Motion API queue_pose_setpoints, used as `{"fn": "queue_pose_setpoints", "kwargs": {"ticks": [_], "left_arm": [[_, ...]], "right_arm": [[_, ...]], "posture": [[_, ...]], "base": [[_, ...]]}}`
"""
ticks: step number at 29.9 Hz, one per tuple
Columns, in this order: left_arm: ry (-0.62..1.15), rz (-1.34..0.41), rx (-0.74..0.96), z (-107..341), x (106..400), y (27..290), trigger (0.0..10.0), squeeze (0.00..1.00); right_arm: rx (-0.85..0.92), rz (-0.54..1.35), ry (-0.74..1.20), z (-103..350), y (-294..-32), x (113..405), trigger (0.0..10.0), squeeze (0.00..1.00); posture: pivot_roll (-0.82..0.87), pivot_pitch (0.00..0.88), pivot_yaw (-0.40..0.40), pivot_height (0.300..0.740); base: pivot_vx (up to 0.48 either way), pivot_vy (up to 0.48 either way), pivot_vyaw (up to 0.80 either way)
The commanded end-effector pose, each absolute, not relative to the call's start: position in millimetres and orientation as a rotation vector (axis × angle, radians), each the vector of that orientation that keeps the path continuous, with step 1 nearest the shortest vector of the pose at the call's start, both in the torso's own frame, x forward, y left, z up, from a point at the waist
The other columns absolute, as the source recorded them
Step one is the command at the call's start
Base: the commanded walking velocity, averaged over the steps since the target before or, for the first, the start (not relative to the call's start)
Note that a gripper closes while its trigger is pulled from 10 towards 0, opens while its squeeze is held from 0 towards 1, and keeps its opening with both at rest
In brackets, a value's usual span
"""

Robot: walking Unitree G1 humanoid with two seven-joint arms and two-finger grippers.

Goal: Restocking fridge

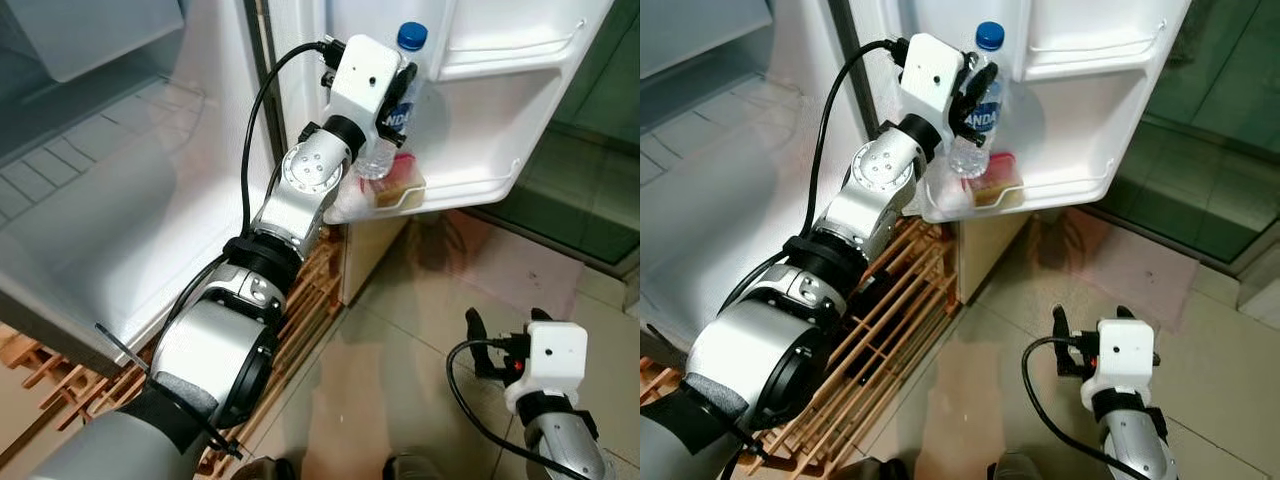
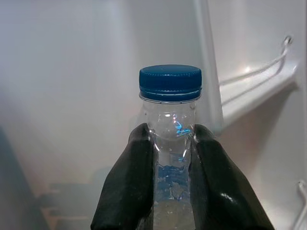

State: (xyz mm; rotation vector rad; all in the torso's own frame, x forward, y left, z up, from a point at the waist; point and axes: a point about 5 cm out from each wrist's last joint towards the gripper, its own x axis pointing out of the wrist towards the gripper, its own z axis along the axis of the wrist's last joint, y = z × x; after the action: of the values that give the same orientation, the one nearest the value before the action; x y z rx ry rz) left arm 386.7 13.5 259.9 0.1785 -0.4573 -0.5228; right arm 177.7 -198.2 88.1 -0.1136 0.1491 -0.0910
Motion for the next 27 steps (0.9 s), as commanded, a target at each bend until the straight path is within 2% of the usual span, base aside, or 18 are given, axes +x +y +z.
{"fn": "queue_pose_setpoints", "kwargs": {"ticks": [1, 12, 27], "left_arm": [[-0.523, -0.512, 0.206, 272, 386, 12, 10.0, 0.00], [-0.527, -0.418, 0.273, 265, 392, 27, 10.0, 0.00], [-0.619, -0.311, 0.240, 297, 398, 53, 10.0, 0.00]], "right_arm": [[-0.123, -0.090, 0.152, 91, -199, 175, 10.0, 0.11], [-0.136, -0.099, 0.181, 92, -202, 165, 10.0, 0.11], [-0.148, -0.079, 0.191, 91, -203, 172, 10.0, 0.11]], "posture": [[-0.35, 0.168, 0.072, 0.740], [-0.36, 0.183, 0.052, 0.740], [-0.33, 0.154, 0.036, 0.740]], "base": [[0.000, 0.000, 0.00], [0.000, 0.000, 0.00], [0.000, 0.000, 0.00]]}}
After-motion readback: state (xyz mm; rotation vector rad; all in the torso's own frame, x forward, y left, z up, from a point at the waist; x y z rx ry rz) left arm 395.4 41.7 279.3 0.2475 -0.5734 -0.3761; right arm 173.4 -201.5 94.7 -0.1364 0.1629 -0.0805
